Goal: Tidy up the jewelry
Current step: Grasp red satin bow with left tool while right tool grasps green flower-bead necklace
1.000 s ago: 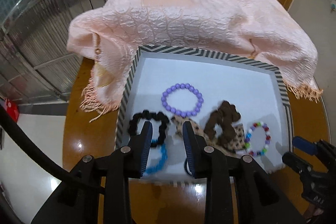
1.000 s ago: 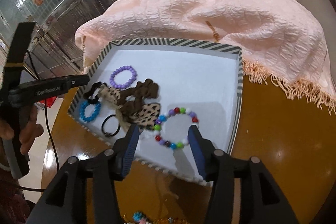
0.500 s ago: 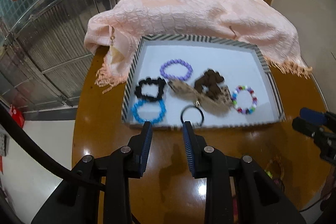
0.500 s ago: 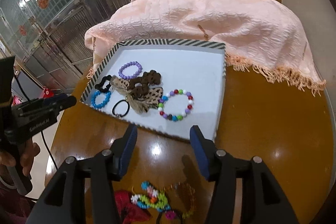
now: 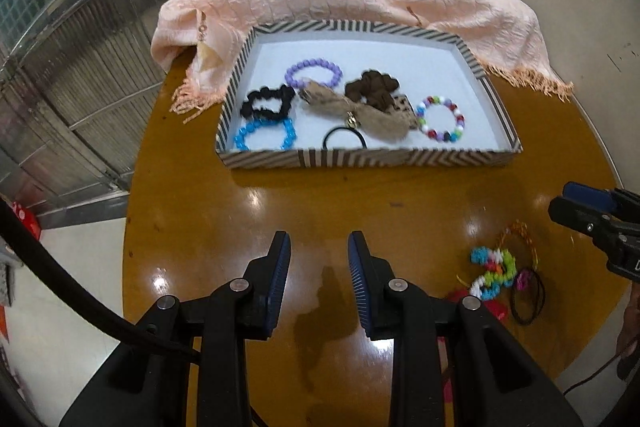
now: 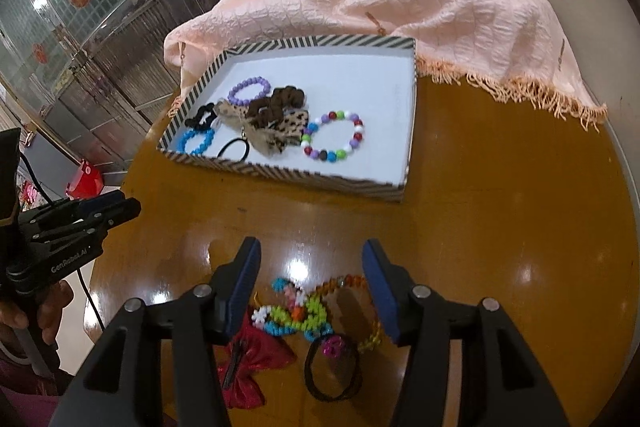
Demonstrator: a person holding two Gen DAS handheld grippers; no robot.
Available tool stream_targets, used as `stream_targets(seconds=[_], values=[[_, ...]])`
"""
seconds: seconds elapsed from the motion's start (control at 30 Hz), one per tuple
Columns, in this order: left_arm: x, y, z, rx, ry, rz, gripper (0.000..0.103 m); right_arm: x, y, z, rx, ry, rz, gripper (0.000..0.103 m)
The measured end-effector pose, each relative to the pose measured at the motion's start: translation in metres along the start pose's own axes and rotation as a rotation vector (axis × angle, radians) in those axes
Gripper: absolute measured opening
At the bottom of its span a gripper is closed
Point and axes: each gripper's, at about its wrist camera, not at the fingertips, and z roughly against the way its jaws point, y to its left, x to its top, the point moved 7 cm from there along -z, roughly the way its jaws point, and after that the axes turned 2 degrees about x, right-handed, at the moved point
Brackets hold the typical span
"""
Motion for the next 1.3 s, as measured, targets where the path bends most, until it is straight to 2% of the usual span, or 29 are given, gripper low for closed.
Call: stream_targets(seconds=[0.23,0.43,0.6,0.8,1.07,1.3], values=[[-0.021,-0.015,-0.003,-0.091,0.041,-0.027,0.023,-0.020,-0.010,0.006,-0.042,0.005,-0.019,0.055],[-0.033,-0.034,-0.004,-0.177,0.076,-0.056,0.025,-0.043,-0.018,0.006,-0.044,0.023,-0.035,0.055],[-0.042,-0.044,-0.008,-0.205,0.101,-0.073,0.026,-0.057,-0.012,-0.005,-0.023,0.050,-0.013,0.051],[-0.065,-0.060,-0.005,-0.276,0.151,-0.101,0.026,-0.061,0.001,-0.027,-0.035,0.084,0.061,0.037],[-0.084,-0.089,0.006,-0.388,0.189,-0.152,0.040,-0.058,0.000,-0.041,-0.034,0.100,0.076,0.037],[-0.093,-0.107,-0.003,-0.430,0.250,-0.156,0.041,-0.061,0.004,-0.051,-0.038,0.129,0.113,0.037]])
